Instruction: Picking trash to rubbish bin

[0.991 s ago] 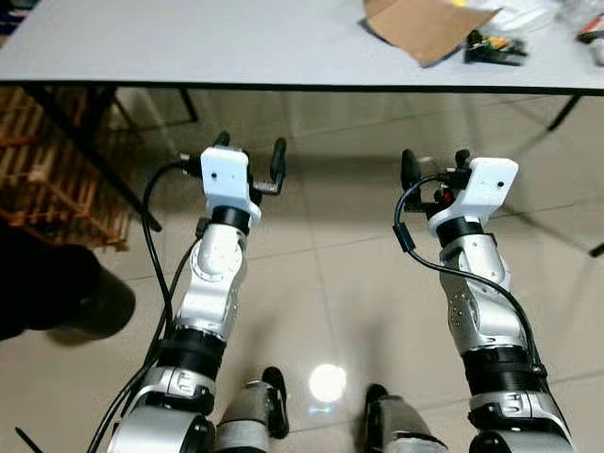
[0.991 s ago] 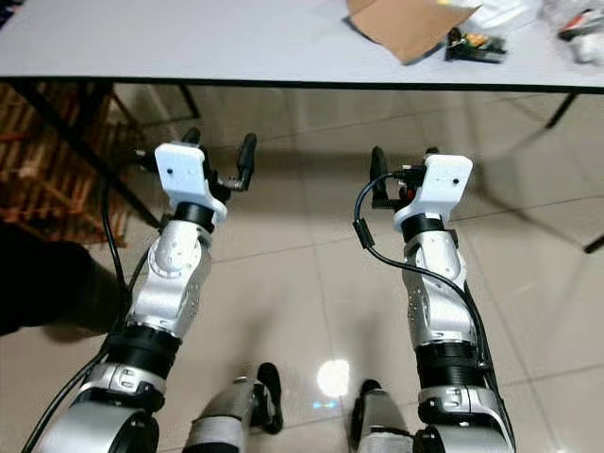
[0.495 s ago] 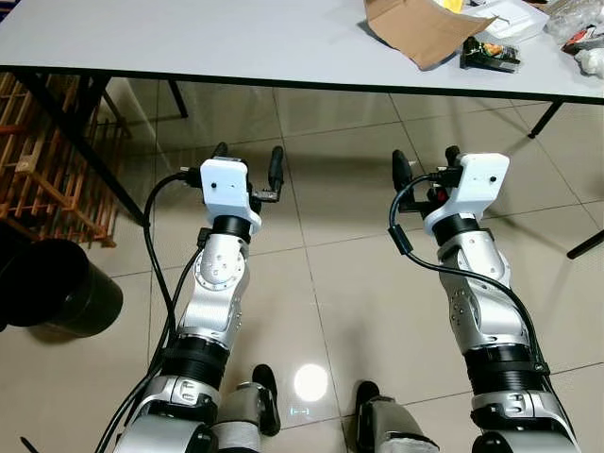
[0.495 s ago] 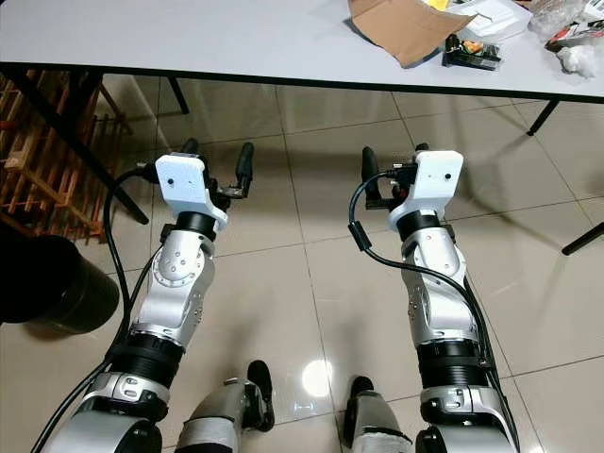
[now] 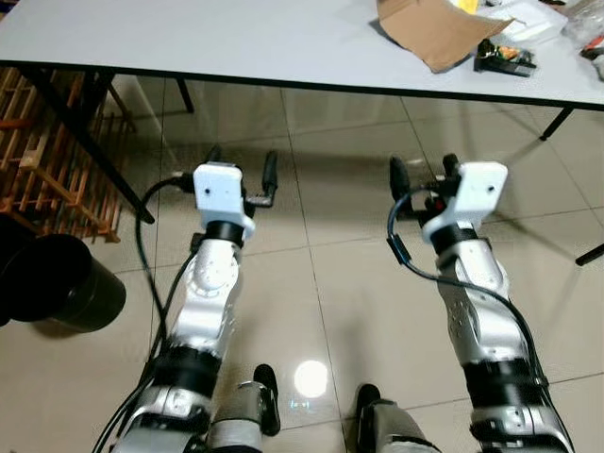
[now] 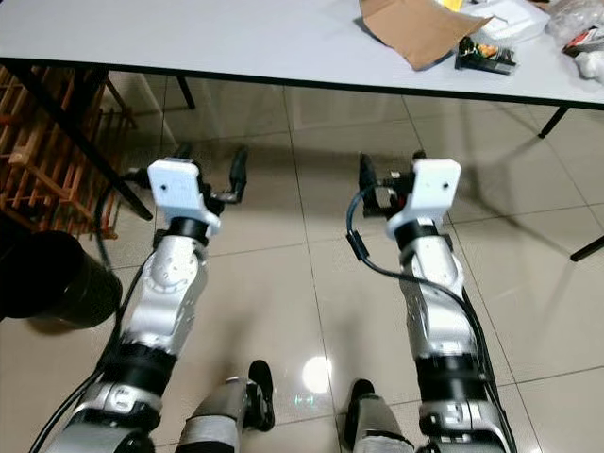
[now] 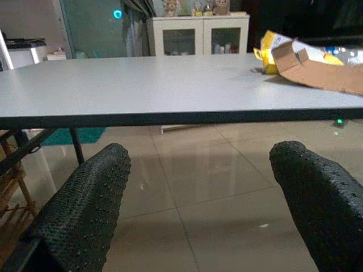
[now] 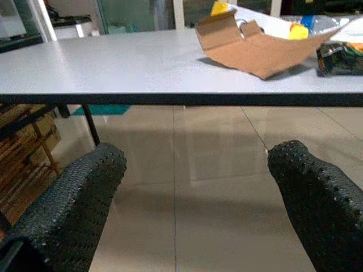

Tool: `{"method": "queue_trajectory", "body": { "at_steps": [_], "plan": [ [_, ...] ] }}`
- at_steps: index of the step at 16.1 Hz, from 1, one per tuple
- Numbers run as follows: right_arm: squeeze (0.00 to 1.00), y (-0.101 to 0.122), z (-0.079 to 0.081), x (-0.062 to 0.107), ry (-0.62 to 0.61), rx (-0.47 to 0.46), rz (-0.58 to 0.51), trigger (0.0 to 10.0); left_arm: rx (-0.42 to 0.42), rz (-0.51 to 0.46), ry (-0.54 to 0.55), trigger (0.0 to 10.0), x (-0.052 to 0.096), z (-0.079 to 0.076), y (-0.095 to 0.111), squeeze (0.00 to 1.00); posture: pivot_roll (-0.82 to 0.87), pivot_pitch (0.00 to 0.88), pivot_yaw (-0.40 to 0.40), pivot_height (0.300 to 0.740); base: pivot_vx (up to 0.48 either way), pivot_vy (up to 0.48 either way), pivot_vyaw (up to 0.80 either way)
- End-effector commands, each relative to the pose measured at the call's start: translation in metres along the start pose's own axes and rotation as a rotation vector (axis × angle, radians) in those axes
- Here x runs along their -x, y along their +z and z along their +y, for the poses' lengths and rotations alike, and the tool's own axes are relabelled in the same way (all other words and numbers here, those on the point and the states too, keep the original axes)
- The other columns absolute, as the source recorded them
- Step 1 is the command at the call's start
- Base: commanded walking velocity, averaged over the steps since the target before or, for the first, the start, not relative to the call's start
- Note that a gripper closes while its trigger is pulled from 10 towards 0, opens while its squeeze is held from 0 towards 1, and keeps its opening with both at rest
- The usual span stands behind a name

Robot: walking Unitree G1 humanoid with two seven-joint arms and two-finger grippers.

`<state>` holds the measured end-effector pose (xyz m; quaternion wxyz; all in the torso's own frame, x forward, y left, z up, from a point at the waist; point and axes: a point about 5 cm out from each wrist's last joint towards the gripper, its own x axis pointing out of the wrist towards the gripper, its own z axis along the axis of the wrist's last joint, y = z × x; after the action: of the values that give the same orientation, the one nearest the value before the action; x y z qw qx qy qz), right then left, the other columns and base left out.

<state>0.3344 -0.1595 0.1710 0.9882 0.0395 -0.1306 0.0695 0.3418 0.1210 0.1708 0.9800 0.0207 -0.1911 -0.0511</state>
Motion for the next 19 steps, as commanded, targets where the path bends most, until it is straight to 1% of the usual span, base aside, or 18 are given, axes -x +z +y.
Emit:
{"method": "queue_trajectory", "body": {
  "at_steps": [1,2,3,4,5,6,7,8,9,10,12,13,14,15,16,17,18,19],
  "plan": [
    [0.00,-0.001,0.001,0.004,0.002,-0.008,0.011,10.0,-0.013,0.015,-0.023,10.0,0.004,0.000,-0.002,0.00,0.07,0.316,0.053,0.740,0.000,0.000,0.00],
    [0.00,-0.003,0.007,0.006,0.019,-0.012,0.020,10.0,-0.045,0.022,-0.033,10.0,0.006,0.009,-0.001,0.00,0.08,0.331,0.074,0.740,0.000,0.000,0.00],
    [0.00,-0.004,0.011,0.006,0.029,-0.010,0.022,10.0,-0.056,0.026,-0.035,10.0,0.008,0.015,-0.001,0.00,0.08,0.333,0.080,0.740,0.000,0.000,0.00],
    [0.00,-0.005,0.012,0.006,0.034,-0.008,0.024,10.0,-0.062,0.030,-0.036,10.0,0.008,0.017,-0.001,0.00,0.08,0.335,0.080,0.740,0.000,0.000,0.00],
    [0.00,-0.004,0.010,0.005,0.035,0.001,0.030,10.0,-0.074,0.042,-0.032,10.0,0.009,0.021,-0.002,0.00,0.07,0.325,0.075,0.740,0.000,0.000,0.00],
    [0.00,-0.002,0.007,0.003,0.032,0.005,0.028,10.0,-0.076,0.045,-0.034,10.0,0.008,0.021,-0.003,0.00,0.07,0.325,0.075,0.740,0.000,0.000,0.00],
    [0.00,0.003,0.001,0.003,0.022,0.004,0.018,10.0,-0.066,0.039,-0.049,10.0,0.006,0.013,-0.001,0.00,0.08,0.313,0.071,0.740,0.000,0.000,0.00],
    [0.00,-0.001,-0.001,0.007,0.007,-0.012,0.025,10.0,-0.069,0.039,-0.063,10.0,0.008,0.010,-0.003,0.00,0.10,0.322,0.059,0.740,0.000,0.000,0.00],
    [0.00,-0.004,-0.001,0.010,-0.003,-0.024,0.038,10.0,-0.076,0.043,-0.072,10.0,0.009,0.009,-0.003,0.00,0.10,0.307,0.057,0.740,0.000,0.000,0.00],
    [0.00,-0.005,0.000,0.013,0.002,-0.014,0.049,10.0,-0.074,0.051,-0.073,10.0,0.011,0.012,-0.003,0.00,0.10,0.324,0.070,0.740,0.000,0.000,0.00],
    [0.00,-0.002,-0.003,0.011,-0.012,-0.011,0.039,10.0,-0.070,0.064,-0.074,10.0,0.011,0.013,-0.005,0.00,0.08,0.331,0.079,0.740,0.000,0.000,0.00],
    [0.00,0.002,-0.004,0.008,-0.031,-0.045,0.026,10.0,-0.067,0.069,-0.075,10.0,0.011,0.014,-0.006,0.00,0.08,0.349,0.087,0.740,0.000,0.000,0.00],
    [0.00,0.002,-0.007,0.008,-0.064,-0.062,0.023,10.0,-0.072,0.085,-0.083,10.0,0.013,0.014,-0.010,0.00,0.08,0.331,0.103,0.740,0.000,0.000,0.00],
    [0.00,-0.001,-0.013,0.009,-0.113,-0.011,0.054,10.0,-0.062,0.091,-0.081,10.0,0.012,0.013,-0.010,0.00,0.08,0.337,0.108,0.740,0.000,0.000,0.00],
    [0.00,-0.002,-0.016,0.008,-0.140,0.021,0.077,10.0,-0.051,0.089,-0.081,10.0,0.011,0.013,-0.008,0.00,0.08,0.336,0.110,0.740,0.000,0.000,0.00],
    [0.00,-0.004,-0.023,0.009,-0.175,0.061,0.099,10.0,-0.045,0.087,-0.079,10.0,0.012,0.011,-0.007,0.00,0.09,0.345,0.105,0.740,0.000,0.000,0.00],
    [0.00,-0.007,-0.029,0.009,-0.201,0.088,0.125,10.0,-0.047,0.094,-0.073,10.0,0.014,0.010,-0.009,0.00,0.11,0.346,0.085,0.740,0.000,0.000,0.00],
    [0.00,-0.009,-0.031,0.007,-0.223,0.081,0.156,10.0,-0.050,0.097,-0.071,10.0,0.017,0.011,-0.010,0.00,0.10,0.332,0.078,0.740,0.000,0.000,0.00]
  ]
}}
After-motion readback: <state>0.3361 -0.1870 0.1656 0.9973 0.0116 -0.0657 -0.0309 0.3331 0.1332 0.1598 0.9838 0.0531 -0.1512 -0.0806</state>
